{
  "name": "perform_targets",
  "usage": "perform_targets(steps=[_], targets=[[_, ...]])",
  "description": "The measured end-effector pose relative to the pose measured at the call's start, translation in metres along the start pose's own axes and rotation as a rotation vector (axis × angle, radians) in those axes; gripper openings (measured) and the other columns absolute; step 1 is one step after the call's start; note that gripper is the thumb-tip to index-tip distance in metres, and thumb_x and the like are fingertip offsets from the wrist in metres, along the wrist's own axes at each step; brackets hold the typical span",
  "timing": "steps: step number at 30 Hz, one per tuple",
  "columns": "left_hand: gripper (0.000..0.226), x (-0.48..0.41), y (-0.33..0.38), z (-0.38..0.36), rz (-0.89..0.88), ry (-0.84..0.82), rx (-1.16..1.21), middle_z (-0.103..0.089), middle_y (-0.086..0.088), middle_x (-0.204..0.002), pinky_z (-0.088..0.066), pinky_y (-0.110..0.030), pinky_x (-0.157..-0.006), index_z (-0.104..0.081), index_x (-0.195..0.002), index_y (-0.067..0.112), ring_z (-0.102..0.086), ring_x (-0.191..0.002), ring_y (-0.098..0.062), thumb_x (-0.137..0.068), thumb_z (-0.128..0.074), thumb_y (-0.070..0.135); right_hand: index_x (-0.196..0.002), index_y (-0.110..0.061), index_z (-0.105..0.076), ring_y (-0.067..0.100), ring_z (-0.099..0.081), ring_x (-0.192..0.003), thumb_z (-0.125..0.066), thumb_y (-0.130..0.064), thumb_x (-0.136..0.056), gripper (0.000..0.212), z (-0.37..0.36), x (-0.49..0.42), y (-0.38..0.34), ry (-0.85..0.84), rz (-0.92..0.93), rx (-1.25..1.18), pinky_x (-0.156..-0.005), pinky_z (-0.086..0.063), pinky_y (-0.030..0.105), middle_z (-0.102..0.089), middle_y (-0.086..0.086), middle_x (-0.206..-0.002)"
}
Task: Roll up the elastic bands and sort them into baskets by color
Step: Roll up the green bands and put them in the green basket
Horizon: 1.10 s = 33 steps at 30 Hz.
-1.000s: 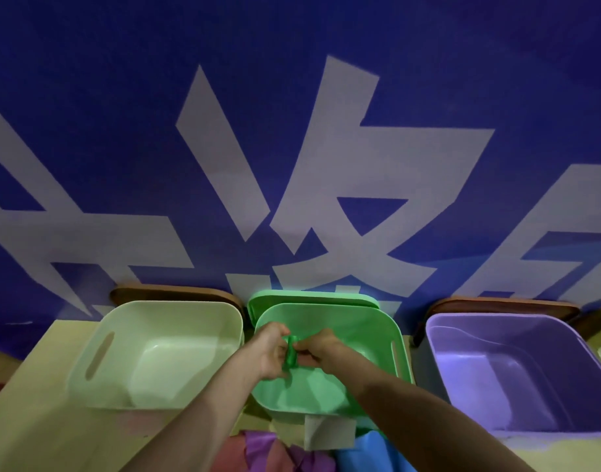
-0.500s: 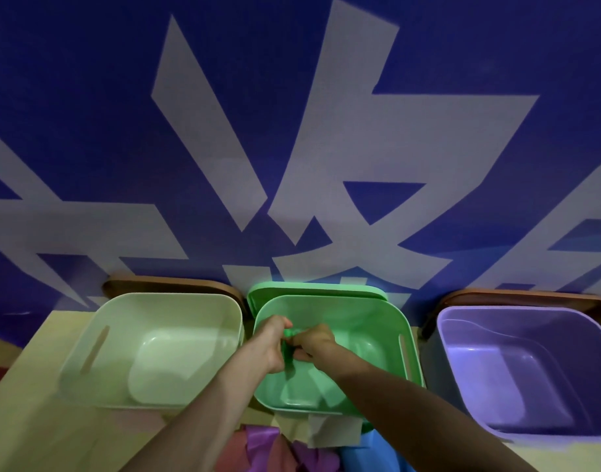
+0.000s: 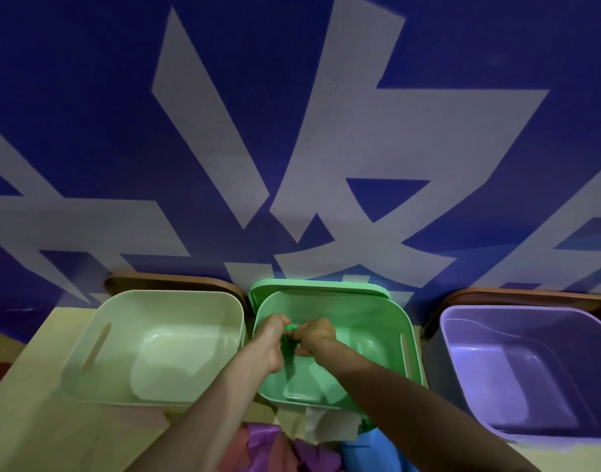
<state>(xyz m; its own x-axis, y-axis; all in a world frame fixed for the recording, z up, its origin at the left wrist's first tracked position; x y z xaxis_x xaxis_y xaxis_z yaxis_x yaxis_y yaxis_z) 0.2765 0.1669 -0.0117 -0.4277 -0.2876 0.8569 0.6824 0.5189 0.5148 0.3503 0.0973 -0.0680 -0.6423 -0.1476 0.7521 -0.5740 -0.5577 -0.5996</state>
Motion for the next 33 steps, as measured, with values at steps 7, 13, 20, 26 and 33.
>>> perform_targets(steps=[7, 13, 20, 26, 33], targets=[[0.029, 0.002, 0.000, -0.001, 0.016, 0.013, 0.039, -0.040, -0.007, -0.073, -0.022, -0.030, -0.050, -0.037, -0.071, 0.008, -0.034, -0.060, -0.014, -0.099, -0.036, 0.018, -0.061, -0.007, -0.048, 0.016, -0.044, -0.043, -0.059, -0.001, -0.088, 0.029, 0.004, 0.007, 0.002, -0.109, -0.043, -0.131, -0.039, -0.042, 0.021, -0.045, 0.009, -0.058], [0.023, 0.003, 0.001, 0.001, 0.017, 0.014, 0.012, -0.045, -0.009, -0.087, -0.038, -0.028, -0.073, -0.048, -0.092, -0.001, -0.041, -0.072, -0.019, -0.097, -0.040, 0.020, -0.072, -0.007, -0.047, 0.016, -0.048, -0.052, -0.050, 0.000, -0.093, 0.022, 0.010, 0.017, 0.000, -0.197, -0.053, -0.170, -0.037, -0.040, 0.017, -0.047, 0.010, -0.071], [0.056, 0.033, 0.011, 0.001, -0.054, -0.028, 0.044, -0.019, -0.010, -0.157, -0.012, -0.044, -0.116, -0.026, -0.146, 0.003, -0.016, -0.144, -0.024, -0.096, -0.041, 0.023, -0.104, -0.007, -0.053, 0.017, -0.056, -0.068, -0.048, -0.011, -0.097, 0.010, 0.033, 0.047, -0.015, -0.257, 0.022, -0.206, -0.064, -0.048, 0.027, -0.055, 0.006, -0.084], [0.020, 0.108, 0.024, -0.007, -0.236, -0.224, 0.059, -0.039, -0.017, -0.146, -0.028, -0.042, -0.108, -0.059, -0.098, 0.007, -0.034, -0.137, -0.028, -0.096, -0.041, 0.016, -0.107, -0.011, -0.058, 0.017, -0.063, -0.087, -0.053, -0.016, -0.096, 0.013, 0.078, 0.119, -0.046, -0.259, 0.249, -0.260, -0.082, -0.052, 0.031, -0.062, 0.003, -0.096], [0.017, 0.195, 0.015, 0.005, -0.474, -0.361, 0.184, -0.065, -0.010, -0.107, -0.046, -0.038, -0.091, -0.063, -0.100, 0.009, -0.062, -0.097, -0.021, -0.095, -0.047, 0.013, -0.112, -0.013, -0.061, 0.018, -0.066, -0.092, -0.055, -0.017, -0.095, 0.019, 0.128, 0.230, -0.048, -0.235, 0.560, -0.431, -0.080, -0.052, 0.027, -0.067, 0.004, -0.104]])
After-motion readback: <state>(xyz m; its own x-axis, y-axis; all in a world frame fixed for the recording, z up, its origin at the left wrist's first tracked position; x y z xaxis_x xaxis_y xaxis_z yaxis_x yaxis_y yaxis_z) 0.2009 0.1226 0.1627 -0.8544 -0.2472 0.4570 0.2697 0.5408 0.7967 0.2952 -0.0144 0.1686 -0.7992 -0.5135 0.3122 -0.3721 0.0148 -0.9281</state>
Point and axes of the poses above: each hand's wrist, its own x-axis away from the middle knuckle, its own z-axis out of the back of the hand, y = z × x, the point moved 8 cm from there along -x, towards the middle knuckle
